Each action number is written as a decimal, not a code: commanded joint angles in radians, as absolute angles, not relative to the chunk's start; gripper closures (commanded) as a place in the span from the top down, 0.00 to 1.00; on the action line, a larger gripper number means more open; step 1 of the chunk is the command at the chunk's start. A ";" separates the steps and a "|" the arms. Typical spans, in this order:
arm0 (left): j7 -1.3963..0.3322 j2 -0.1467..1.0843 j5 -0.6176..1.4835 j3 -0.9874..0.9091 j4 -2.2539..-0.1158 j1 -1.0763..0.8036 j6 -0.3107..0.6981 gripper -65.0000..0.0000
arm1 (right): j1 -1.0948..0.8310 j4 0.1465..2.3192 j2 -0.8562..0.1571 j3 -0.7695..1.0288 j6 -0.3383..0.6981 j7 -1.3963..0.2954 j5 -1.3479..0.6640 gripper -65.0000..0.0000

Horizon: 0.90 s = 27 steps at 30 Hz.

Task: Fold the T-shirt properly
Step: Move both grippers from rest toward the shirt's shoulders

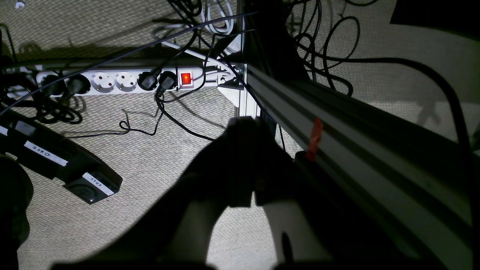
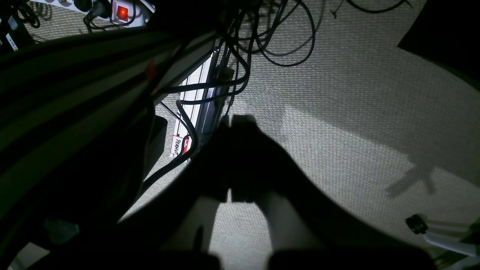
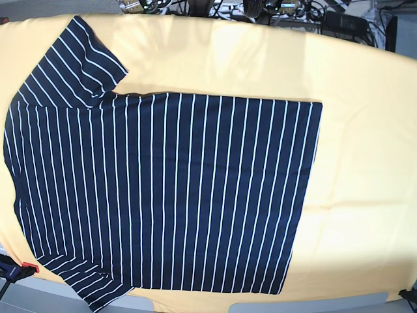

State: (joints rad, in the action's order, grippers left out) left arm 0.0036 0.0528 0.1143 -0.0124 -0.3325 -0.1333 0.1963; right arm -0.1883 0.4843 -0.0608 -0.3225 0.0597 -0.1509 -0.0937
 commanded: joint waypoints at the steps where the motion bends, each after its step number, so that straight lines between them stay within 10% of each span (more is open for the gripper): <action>1: 0.010 0.053 0.112 -0.013 -0.338 -0.135 0.208 0.00 | -0.191 0.493 -0.064 -0.321 0.064 -0.155 -0.095 0.00; 27: 0.010 0.053 0.112 -0.013 -0.338 -0.135 0.208 0.00 | -0.191 0.493 -0.064 -0.321 0.064 -0.154 -0.095 0.00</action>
